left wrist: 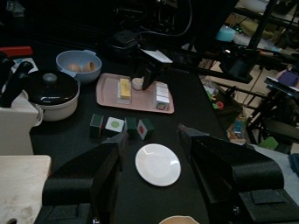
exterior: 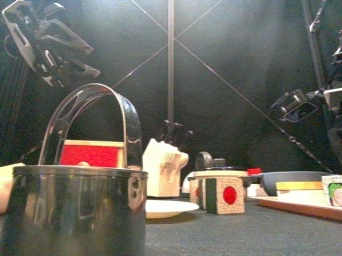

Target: Grab egg half

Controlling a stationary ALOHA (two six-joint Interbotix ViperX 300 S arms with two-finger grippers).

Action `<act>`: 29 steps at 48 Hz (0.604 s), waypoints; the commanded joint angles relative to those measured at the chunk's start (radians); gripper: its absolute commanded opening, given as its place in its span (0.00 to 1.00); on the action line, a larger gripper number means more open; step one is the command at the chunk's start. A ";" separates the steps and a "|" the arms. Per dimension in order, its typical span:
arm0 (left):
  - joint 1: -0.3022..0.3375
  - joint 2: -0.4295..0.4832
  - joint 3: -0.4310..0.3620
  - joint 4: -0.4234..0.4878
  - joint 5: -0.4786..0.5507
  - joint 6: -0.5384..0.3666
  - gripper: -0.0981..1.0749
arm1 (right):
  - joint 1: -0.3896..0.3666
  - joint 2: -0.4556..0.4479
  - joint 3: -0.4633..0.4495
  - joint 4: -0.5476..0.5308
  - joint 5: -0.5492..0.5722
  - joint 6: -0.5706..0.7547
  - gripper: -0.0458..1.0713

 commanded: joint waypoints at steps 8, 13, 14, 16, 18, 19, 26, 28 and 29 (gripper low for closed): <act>-0.002 0.000 -0.012 -0.002 0.000 0.002 0.82 | 0.003 -0.009 -0.006 -0.003 -0.002 -0.003 0.82; -0.002 0.002 -0.011 -0.002 0.000 0.000 0.82 | 0.003 -0.011 -0.006 -0.003 -0.002 -0.003 0.79; -0.002 0.002 -0.011 0.000 0.000 0.000 0.82 | 0.003 -0.011 -0.006 -0.003 -0.002 -0.002 0.78; -0.002 0.002 -0.011 -0.002 0.000 0.000 0.82 | 0.003 -0.009 -0.008 -0.003 -0.002 -0.002 0.76; -0.002 0.002 -0.011 -0.002 0.000 0.000 0.82 | 0.003 -0.011 -0.008 0.000 -0.002 -0.003 0.74; -0.002 0.002 -0.011 -0.002 0.000 0.000 0.82 | 0.003 -0.011 -0.009 0.000 -0.002 -0.003 0.73; -0.002 0.002 -0.011 -0.002 0.002 0.000 0.82 | 0.005 -0.011 -0.015 0.002 -0.002 -0.008 0.68; -0.002 0.002 -0.009 -0.002 0.000 0.000 0.82 | 0.005 -0.011 -0.018 0.002 -0.002 -0.011 0.66; -0.002 0.002 -0.009 -0.002 0.000 0.000 0.82 | 0.005 -0.011 -0.020 0.000 -0.002 -0.011 0.65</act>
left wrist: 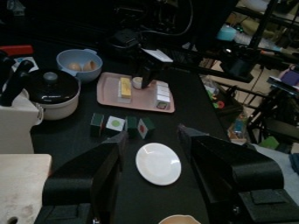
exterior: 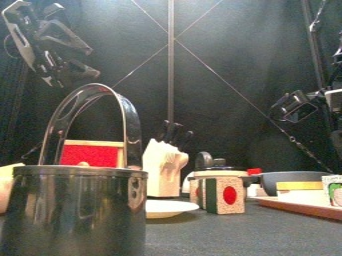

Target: Grab egg half

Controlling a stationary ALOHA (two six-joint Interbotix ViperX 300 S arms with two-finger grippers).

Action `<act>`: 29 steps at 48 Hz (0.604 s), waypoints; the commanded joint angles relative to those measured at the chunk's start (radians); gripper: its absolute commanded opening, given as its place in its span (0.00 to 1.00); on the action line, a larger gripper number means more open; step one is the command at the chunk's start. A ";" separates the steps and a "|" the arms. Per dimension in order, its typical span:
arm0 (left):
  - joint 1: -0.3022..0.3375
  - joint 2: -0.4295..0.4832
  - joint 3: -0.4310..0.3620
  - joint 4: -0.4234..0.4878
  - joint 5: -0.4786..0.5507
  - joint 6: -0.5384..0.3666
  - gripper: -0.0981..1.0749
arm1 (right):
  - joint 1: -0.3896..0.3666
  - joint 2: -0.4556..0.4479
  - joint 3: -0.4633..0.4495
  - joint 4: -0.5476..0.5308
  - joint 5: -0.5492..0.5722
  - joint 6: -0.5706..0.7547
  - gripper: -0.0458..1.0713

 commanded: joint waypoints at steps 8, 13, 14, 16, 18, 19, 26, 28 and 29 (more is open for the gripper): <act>-0.003 0.002 -0.011 -0.002 -0.028 0.005 0.82 | 0.003 -0.021 -0.035 -0.011 -0.002 -0.005 0.64; -0.002 0.002 -0.011 -0.002 -0.029 0.005 0.82 | 0.002 -0.026 -0.041 -0.018 -0.002 -0.005 0.64; -0.003 0.002 -0.011 0.000 -0.029 0.005 0.82 | 0.003 -0.026 -0.043 -0.020 -0.002 -0.005 0.64; -0.002 0.002 -0.011 -0.002 -0.029 0.005 0.82 | 0.003 -0.026 -0.043 -0.025 -0.002 -0.006 0.64; -0.002 0.002 -0.011 -0.003 -0.029 0.005 0.82 | 0.003 -0.026 -0.044 -0.031 -0.002 -0.006 0.64; -0.003 0.002 -0.011 -0.002 -0.029 0.005 0.82 | 0.002 -0.026 -0.044 -0.035 -0.002 -0.005 0.64; -0.002 0.002 -0.011 -0.002 -0.029 0.003 0.82 | 0.002 -0.029 -0.052 -0.067 -0.002 -0.006 0.63; -0.003 0.002 -0.011 -0.003 -0.029 0.003 0.82 | 0.002 -0.031 -0.052 -0.075 -0.002 -0.006 0.64; -0.003 0.002 -0.009 -0.003 -0.029 0.003 0.82 | 0.002 -0.034 -0.057 -0.087 -0.002 -0.006 0.63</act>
